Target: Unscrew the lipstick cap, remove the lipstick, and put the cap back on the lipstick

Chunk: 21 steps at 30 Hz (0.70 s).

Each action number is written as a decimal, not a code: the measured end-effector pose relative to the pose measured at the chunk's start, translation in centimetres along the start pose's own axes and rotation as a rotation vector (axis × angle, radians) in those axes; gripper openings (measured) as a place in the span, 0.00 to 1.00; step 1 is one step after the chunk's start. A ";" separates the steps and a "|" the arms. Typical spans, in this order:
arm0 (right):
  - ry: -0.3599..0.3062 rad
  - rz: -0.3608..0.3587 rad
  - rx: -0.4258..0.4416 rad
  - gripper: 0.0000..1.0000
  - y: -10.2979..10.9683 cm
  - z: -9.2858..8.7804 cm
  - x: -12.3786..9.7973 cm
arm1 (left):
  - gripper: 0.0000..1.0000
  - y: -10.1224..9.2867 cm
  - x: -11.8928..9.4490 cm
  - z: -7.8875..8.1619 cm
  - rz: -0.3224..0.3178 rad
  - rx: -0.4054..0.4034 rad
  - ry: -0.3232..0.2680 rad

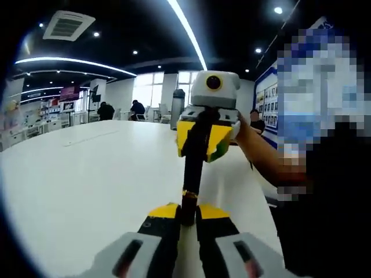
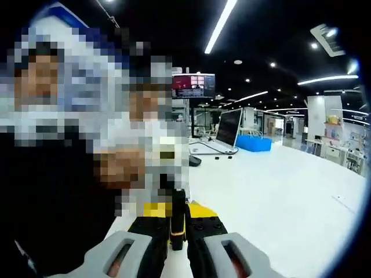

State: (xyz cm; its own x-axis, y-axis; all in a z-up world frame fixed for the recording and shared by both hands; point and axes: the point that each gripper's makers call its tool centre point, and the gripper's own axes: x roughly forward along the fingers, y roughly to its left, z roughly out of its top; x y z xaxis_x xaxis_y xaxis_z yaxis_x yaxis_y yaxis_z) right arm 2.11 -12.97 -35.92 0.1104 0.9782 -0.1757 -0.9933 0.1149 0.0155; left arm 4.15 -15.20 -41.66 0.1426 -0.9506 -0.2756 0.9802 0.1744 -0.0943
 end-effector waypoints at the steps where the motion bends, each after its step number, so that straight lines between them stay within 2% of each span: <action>1: -0.004 -0.014 -0.001 0.09 -0.3 0.1 0.0 | 0.13 0.3 0.0 0.1 0.013 0.004 0.002; 11: -0.028 -0.110 0.049 0.09 -2.7 0.3 0.5 | 0.13 2.4 -0.1 0.4 0.084 -0.025 -0.004; 21: -0.023 -0.118 0.033 0.09 -2.6 0.3 0.4 | 0.16 2.7 -0.8 1.0 0.092 -0.054 -0.042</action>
State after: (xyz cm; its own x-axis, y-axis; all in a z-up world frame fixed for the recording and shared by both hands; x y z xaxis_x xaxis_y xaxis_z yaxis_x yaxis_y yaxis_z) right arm 4.75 -12.85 -35.70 0.2273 0.9614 -0.1554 -0.9718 0.2343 0.0282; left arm 6.84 -14.20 -40.70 0.2382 -0.9396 -0.2456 0.9540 0.2737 -0.1220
